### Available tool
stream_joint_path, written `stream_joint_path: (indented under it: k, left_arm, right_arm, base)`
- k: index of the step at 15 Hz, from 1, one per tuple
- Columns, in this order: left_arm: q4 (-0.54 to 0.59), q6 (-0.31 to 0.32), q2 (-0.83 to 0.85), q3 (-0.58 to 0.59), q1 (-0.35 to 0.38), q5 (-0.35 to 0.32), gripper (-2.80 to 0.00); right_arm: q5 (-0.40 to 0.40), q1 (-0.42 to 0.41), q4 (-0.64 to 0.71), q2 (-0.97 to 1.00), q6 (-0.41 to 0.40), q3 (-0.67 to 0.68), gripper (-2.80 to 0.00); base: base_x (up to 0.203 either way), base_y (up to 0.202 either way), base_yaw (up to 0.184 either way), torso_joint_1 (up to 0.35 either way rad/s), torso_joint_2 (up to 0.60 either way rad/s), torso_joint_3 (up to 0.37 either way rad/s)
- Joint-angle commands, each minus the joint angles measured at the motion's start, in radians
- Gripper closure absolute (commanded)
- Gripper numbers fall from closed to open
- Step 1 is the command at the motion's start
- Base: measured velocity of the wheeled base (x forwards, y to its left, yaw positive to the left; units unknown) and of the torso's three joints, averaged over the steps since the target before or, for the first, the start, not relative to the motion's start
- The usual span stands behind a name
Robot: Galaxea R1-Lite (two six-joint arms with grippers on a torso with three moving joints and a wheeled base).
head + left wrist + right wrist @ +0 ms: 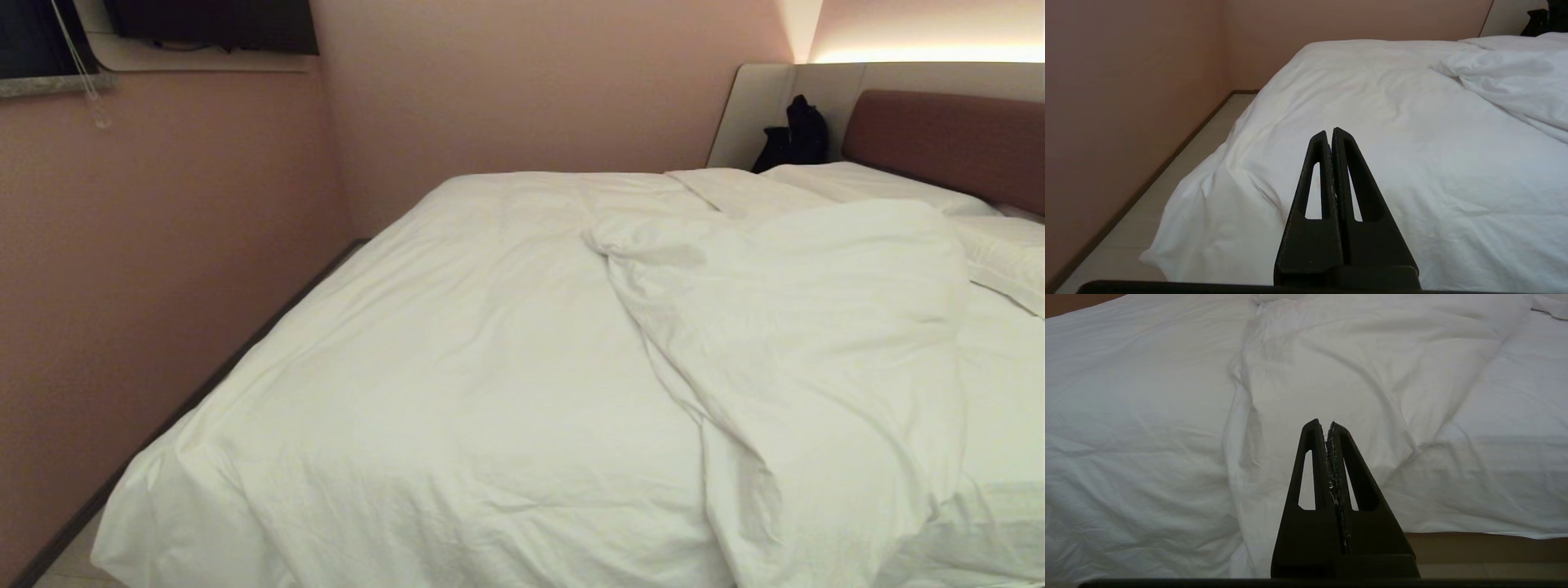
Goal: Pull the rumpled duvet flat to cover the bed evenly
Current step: Hold the folded corner of the quilt
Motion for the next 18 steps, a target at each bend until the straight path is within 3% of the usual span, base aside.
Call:
stream_joint_path:
  k: [1, 9, 18]
  left_arm:
    - [-0.008, -0.001, 0.000, 0.048, 0.000, 0.000, 0.00]
    - [-0.010, -0.001, 0.000, 0.177, 0.000, 0.000, 0.00]
    - [0.005, -0.005, 0.000, 0.186, 0.000, 0.007, 0.00]
  right_arm:
    - [0.000, 0.000, 0.000, 0.001, 0.000, 0.000, 0.00]
    - [-0.001, 0.000, 0.000, 0.001, 0.000, 0.000, 0.00]
    - [0.000, 0.000, 0.000, 0.001, 0.000, 0.000, 0.00]
  base:
    - [0.000, 0.000, 0.000, 0.000, 0.00, 0.000]
    - [0.000, 0.000, 0.000, 0.000, 0.00, 0.000]
    - [0.000, 0.000, 0.000, 0.000, 0.00, 0.000]
